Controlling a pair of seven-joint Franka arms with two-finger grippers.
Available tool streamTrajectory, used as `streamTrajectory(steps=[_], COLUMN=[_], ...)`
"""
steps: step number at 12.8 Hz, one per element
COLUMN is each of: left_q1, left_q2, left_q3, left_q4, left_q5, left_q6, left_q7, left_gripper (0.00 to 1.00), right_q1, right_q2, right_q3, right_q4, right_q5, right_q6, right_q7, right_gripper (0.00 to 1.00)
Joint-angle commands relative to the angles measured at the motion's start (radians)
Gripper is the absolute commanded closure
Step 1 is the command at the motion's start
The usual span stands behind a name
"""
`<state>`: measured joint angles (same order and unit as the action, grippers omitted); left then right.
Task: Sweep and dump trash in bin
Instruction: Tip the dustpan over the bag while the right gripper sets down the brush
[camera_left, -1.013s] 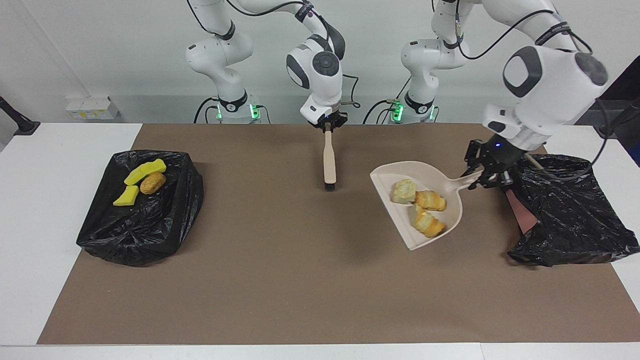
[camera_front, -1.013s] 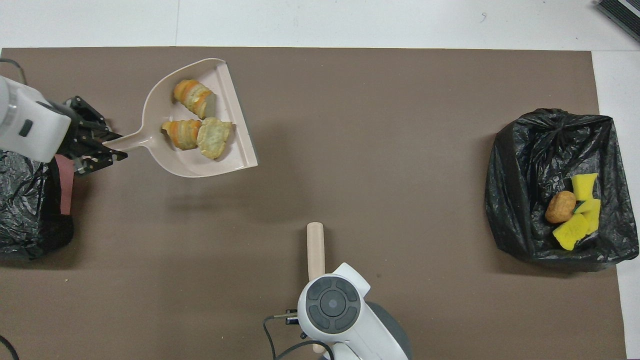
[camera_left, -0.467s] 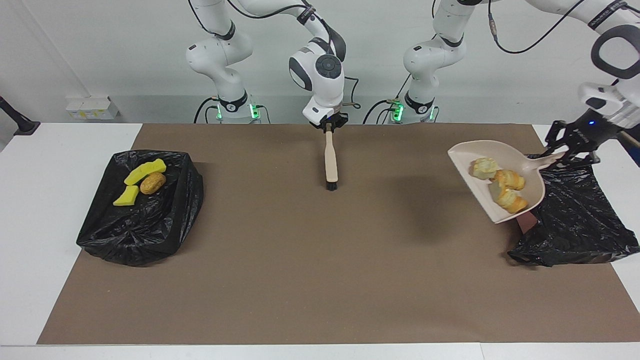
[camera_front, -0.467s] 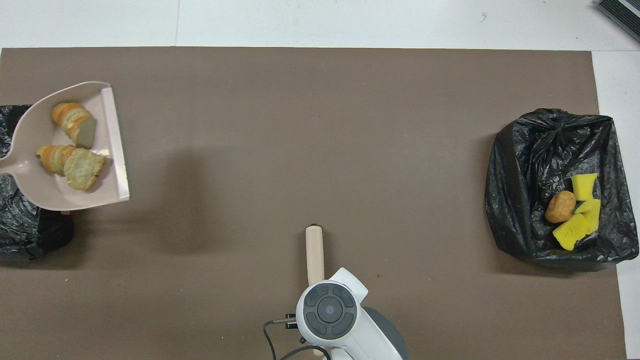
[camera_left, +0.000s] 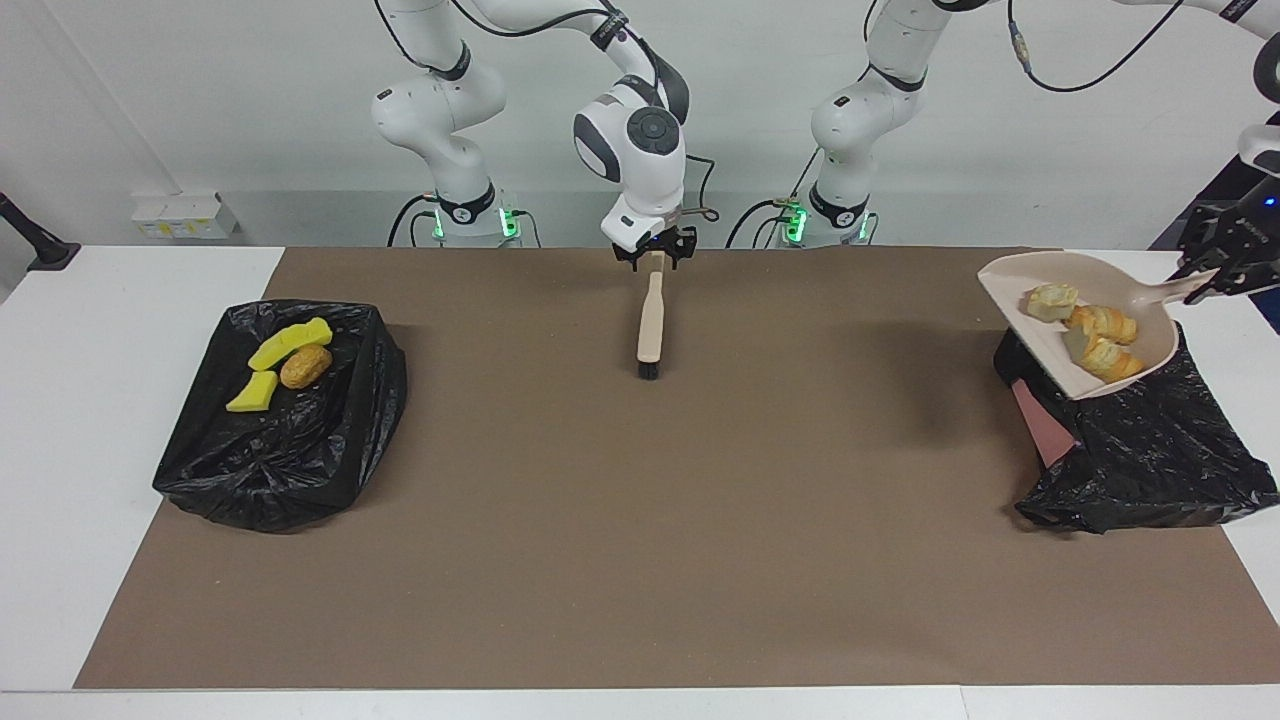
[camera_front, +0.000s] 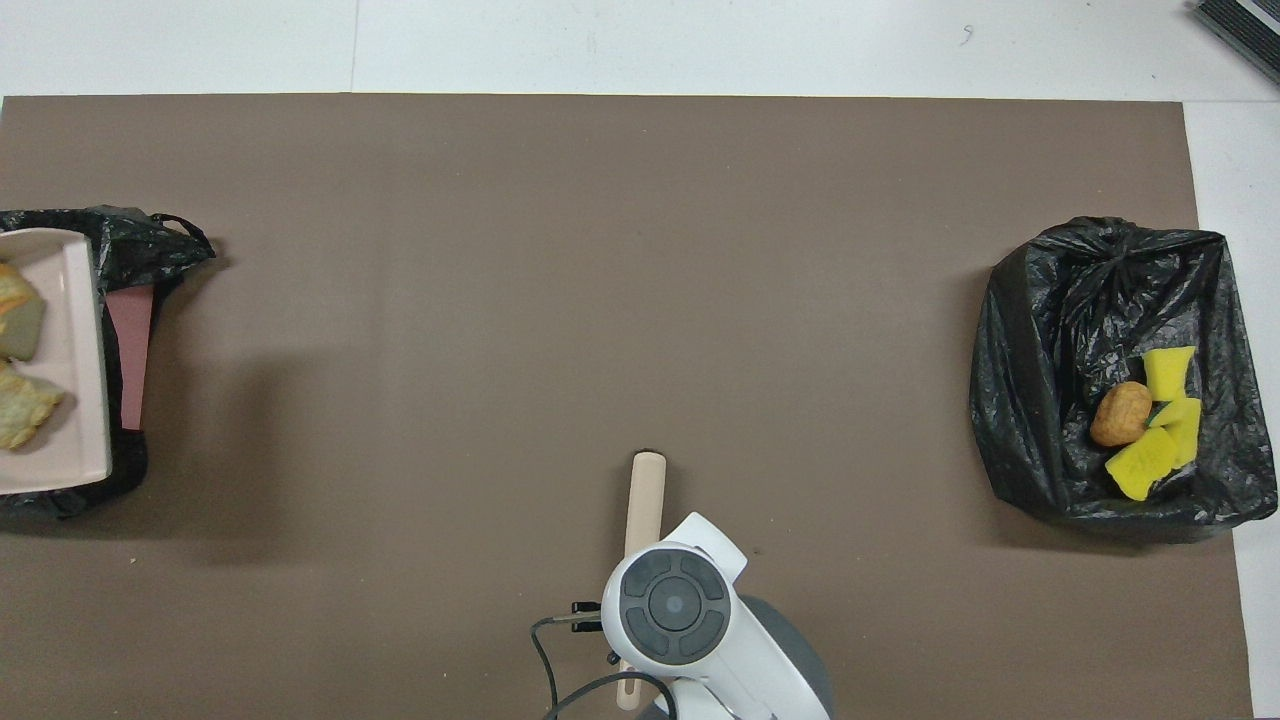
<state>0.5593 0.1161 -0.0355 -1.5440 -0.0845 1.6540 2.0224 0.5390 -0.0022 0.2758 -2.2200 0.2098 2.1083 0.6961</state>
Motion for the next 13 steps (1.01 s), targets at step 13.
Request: streamTrajectory(steps=[13], left_q1=[-0.160], left_q2=[0.108], left_q3=[0.008], left_q4=[-0.002], left_q5=[0.727], left_q6=[0.359], left_q7=[-0.306], left_gripper=[1.00], right_q1=[-0.330], right_q2=[-0.010], right_q3=[-0.133], right_q4=[0.265], right_q5=[-0.309], right_q6=[-0.045], right_q7=[-0.220], right_gripper=[0.00])
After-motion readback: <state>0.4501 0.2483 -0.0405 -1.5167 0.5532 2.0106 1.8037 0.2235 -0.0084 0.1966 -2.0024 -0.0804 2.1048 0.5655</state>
